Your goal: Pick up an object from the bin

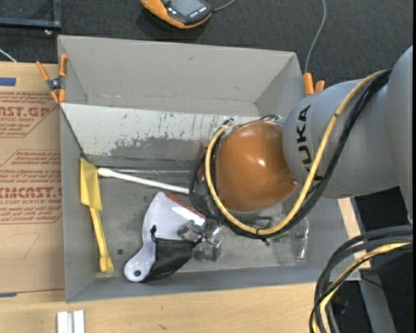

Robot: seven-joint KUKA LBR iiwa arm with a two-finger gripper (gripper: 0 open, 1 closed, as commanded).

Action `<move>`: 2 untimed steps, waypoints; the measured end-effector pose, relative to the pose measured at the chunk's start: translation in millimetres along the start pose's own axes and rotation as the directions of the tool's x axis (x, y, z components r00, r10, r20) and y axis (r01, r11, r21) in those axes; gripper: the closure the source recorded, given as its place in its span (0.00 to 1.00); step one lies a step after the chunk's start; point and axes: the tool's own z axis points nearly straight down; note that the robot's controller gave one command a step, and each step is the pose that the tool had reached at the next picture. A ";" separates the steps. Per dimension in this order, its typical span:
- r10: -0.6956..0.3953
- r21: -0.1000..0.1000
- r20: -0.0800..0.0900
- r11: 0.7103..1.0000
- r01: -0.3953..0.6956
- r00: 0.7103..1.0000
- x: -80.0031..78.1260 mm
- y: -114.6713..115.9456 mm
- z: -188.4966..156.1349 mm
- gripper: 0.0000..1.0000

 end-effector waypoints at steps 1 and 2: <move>-0.004 -0.001 -0.001 1.000 0.004 1.000 -0.2 -0.1 -17.0 1.00; -0.002 -0.005 -0.005 1.000 0.002 1.000 0.6 1.4 -39.0 1.00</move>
Offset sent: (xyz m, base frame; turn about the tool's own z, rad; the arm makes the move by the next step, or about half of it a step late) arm -0.0001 0.0001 0.0778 0.0000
